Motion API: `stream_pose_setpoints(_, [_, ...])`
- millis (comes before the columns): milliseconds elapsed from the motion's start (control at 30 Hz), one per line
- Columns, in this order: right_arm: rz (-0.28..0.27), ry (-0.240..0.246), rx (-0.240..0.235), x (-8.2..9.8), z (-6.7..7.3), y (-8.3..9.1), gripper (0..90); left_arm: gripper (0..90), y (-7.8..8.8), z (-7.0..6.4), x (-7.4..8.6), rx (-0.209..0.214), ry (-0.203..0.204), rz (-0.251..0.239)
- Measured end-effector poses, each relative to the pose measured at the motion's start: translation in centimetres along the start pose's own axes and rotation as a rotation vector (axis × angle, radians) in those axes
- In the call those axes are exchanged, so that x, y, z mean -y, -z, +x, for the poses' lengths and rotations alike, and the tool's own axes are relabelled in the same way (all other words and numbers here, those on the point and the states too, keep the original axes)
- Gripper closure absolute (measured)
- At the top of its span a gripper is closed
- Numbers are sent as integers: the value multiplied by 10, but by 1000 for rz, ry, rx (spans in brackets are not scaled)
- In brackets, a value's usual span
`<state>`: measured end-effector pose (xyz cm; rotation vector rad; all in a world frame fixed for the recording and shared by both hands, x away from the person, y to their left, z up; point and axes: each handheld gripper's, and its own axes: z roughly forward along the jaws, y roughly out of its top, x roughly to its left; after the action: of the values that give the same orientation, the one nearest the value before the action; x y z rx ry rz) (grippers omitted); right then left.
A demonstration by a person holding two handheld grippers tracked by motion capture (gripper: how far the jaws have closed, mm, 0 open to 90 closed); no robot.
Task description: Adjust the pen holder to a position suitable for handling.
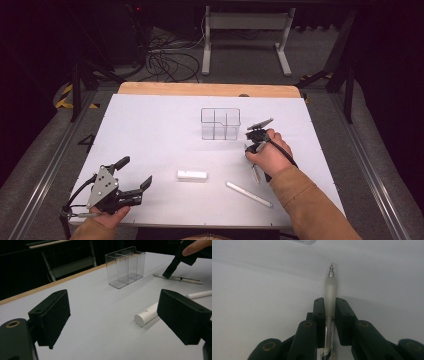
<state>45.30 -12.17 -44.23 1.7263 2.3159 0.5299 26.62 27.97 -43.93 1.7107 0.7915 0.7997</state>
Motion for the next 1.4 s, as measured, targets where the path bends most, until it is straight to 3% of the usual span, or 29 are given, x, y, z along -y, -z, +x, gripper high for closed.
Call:
stream_pose_setpoints(433, [0, -6, 10, 0, 1, 0, 806, 122, 0, 0, 0, -2, -2, 1])
stream_pose_setpoints(667, [-12, 14, 5, 0, 2, 2, 808, 122, 0, 0, 0, -3, 0, -1])
stream_pose_setpoints(1100, [-135, 39, -52, -3, 6, 35, 808, 122, 0, 0, 0, -3, -2, -1])
stream_pose_setpoints(1400, [-163, 48, -61, -3, 9, 42, 807, 122, 1, 0, 0, -4, -3, -1])
